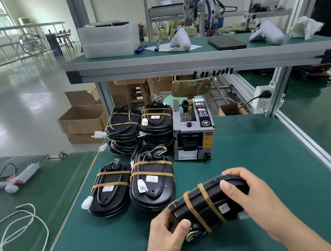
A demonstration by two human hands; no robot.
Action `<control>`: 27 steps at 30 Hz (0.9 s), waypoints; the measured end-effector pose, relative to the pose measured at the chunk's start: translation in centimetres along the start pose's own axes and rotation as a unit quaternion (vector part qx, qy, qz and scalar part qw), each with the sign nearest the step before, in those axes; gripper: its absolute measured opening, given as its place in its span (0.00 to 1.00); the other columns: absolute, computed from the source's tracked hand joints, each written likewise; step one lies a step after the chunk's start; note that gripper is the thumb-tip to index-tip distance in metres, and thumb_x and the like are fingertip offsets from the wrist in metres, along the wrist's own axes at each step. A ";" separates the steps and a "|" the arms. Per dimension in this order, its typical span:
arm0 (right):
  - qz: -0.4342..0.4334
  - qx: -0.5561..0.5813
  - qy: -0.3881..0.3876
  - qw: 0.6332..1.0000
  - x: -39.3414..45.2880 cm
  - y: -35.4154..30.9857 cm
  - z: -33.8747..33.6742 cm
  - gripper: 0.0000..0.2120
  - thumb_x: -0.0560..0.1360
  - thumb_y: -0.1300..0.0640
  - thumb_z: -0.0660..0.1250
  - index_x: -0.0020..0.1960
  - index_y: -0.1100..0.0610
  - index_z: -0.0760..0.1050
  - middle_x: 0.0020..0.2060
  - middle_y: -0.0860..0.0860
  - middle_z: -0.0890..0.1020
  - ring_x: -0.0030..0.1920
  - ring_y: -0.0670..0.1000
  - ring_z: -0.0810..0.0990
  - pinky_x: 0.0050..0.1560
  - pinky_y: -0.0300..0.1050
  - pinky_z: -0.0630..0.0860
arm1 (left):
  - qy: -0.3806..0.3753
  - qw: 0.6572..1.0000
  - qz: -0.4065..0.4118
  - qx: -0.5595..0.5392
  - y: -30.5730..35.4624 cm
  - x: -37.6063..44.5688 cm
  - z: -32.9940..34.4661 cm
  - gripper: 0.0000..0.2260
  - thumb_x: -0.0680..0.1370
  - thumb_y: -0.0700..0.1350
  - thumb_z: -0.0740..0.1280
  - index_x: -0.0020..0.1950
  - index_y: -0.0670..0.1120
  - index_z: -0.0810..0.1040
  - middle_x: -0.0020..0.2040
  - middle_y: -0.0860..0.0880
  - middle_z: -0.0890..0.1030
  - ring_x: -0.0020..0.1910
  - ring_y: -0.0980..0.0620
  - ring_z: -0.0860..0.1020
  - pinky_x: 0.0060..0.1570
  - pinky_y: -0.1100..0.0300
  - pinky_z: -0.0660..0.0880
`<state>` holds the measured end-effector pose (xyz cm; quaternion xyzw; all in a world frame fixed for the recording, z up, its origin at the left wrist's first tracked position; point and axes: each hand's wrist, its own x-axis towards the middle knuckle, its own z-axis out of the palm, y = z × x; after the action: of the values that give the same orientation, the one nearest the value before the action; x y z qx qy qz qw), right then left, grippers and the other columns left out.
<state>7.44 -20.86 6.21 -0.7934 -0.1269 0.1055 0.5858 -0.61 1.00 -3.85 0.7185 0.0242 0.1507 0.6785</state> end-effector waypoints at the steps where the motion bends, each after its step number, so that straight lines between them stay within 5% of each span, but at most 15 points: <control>1: 0.014 0.037 0.011 0.999 -0.1 0.8 0.2 0.11 0.72 0.39 0.71 0.52 0.39 0.80 0.49 0.43 0.87 0.51 0.46 0.85 0.49 0.42 0.81 | -0.004 1.000 0.002 -0.004 0.0 0.0 0.0 0.30 0.74 0.72 0.71 0.68 0.55 0.83 0.57 0.48 0.88 0.57 0.49 0.86 0.56 0.60 0.79; 4: 0.043 0.113 0.048 0.992 -0.6 3.1 0.4 0.16 0.72 0.45 0.71 0.56 0.50 0.82 0.52 0.49 0.87 0.56 0.50 0.85 0.60 0.47 0.77 | -0.003 1.000 -0.002 0.024 0.0 0.1 0.1 0.29 0.72 0.71 0.74 0.67 0.57 0.84 0.41 0.50 0.82 0.40 0.51 0.72 0.45 0.55 0.69; 7: 0.053 0.115 0.051 0.991 -1.1 4.5 0.0 0.17 0.73 0.46 0.69 0.57 0.53 0.82 0.53 0.49 0.87 0.57 0.49 0.84 0.60 0.45 0.75 | 0.012 0.998 0.016 0.062 -0.2 0.0 0.2 0.21 0.72 0.64 0.76 0.62 0.59 0.86 0.32 0.57 0.68 0.34 0.54 0.61 0.35 0.59 0.59; 13: 0.029 0.010 -0.008 0.999 -0.2 2.0 -1.6 0.11 0.76 0.41 0.66 0.52 0.43 0.85 0.53 0.42 0.87 0.55 0.38 0.82 0.55 0.33 0.72 | 0.014 0.997 0.036 0.062 0.5 -0.3 0.1 0.17 0.73 0.61 0.75 0.61 0.61 0.87 0.30 0.57 0.66 0.33 0.56 0.59 0.34 0.61 0.57; 16: 0.006 -0.025 0.065 0.998 2.7 -0.7 -1.4 0.06 0.80 0.48 0.70 0.48 0.44 0.86 0.47 0.40 0.88 0.50 0.39 0.84 0.55 0.40 0.75 | 0.010 0.997 0.039 0.068 0.7 -0.3 0.2 0.17 0.74 0.61 0.75 0.61 0.60 0.87 0.30 0.57 0.67 0.33 0.54 0.60 0.34 0.59 0.57; 19: 0.001 -0.047 0.086 0.995 6.9 -3.2 0.4 0.08 0.80 0.52 0.70 0.45 0.49 0.87 0.39 0.44 0.87 0.39 0.45 0.84 0.45 0.42 0.78 | 0.005 0.998 0.037 0.057 0.8 -0.3 0.2 0.16 0.74 0.59 0.75 0.60 0.60 0.87 0.28 0.59 0.71 0.30 0.60 0.62 0.33 0.69 0.60; 23: 0.108 0.049 0.106 0.987 13.1 -4.5 4.1 0.09 0.77 0.65 0.67 0.40 0.61 0.84 0.36 0.52 0.85 0.31 0.48 0.82 0.32 0.39 0.75 | 0.011 0.996 0.033 0.083 0.8 -0.3 0.2 0.18 0.73 0.61 0.75 0.62 0.63 0.86 0.29 0.56 0.66 0.32 0.56 0.60 0.34 0.60 0.57; 27: 0.204 0.114 0.176 0.956 16.9 -3.3 6.4 0.08 0.77 0.68 0.65 0.50 0.63 0.83 0.42 0.57 0.86 0.30 0.50 0.83 0.28 0.40 0.73 | 0.005 0.997 0.030 0.070 1.3 -0.3 0.1 0.18 0.72 0.62 0.76 0.61 0.64 0.86 0.28 0.56 0.66 0.32 0.57 0.60 0.33 0.63 0.57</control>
<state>21.18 -8.68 7.17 -0.7365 0.1555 0.0946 0.6514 -1.09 0.71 -2.61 0.7638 0.0162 0.1724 0.6218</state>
